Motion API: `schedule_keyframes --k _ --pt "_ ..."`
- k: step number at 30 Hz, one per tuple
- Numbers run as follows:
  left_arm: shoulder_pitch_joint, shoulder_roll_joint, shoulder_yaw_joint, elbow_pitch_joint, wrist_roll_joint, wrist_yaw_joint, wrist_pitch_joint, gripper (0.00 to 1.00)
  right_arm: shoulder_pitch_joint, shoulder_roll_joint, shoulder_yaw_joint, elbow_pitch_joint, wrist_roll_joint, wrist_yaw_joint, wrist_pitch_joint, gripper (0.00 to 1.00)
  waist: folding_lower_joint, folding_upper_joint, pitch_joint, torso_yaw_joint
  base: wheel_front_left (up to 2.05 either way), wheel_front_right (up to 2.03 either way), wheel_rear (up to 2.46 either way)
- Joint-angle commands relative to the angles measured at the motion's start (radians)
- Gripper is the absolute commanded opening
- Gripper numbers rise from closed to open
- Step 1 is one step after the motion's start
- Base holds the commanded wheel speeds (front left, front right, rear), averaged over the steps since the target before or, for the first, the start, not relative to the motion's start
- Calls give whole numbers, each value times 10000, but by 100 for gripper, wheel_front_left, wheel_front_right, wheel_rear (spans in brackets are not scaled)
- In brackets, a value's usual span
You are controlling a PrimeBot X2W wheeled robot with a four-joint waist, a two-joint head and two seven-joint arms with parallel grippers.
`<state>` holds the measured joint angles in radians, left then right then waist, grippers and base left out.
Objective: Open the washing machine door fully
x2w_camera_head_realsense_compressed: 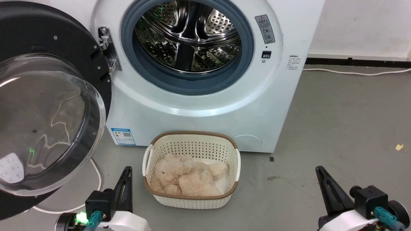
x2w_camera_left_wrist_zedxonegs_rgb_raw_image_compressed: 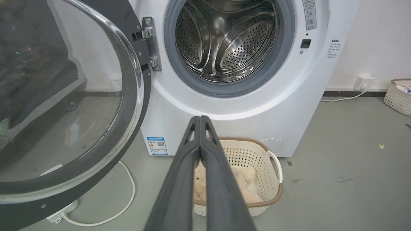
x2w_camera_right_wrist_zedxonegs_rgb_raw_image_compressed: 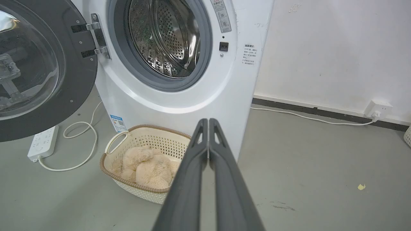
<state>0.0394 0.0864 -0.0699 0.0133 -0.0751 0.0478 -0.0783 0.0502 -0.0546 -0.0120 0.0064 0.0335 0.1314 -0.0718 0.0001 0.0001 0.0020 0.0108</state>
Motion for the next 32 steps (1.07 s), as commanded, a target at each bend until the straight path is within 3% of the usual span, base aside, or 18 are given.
schedule_keyframes --k 1,32 --pt "-150 -30 71 -49 84 -70 71 0 -182 31 22 -38 -61 -5 30 0 0 -1 0 -2 0 0 0" --pt "-374 -334 648 -126 696 -445 725 0 -476 42 112 -62 -312 -7 662 0 -1 -1 -19 -100 0 0 0"
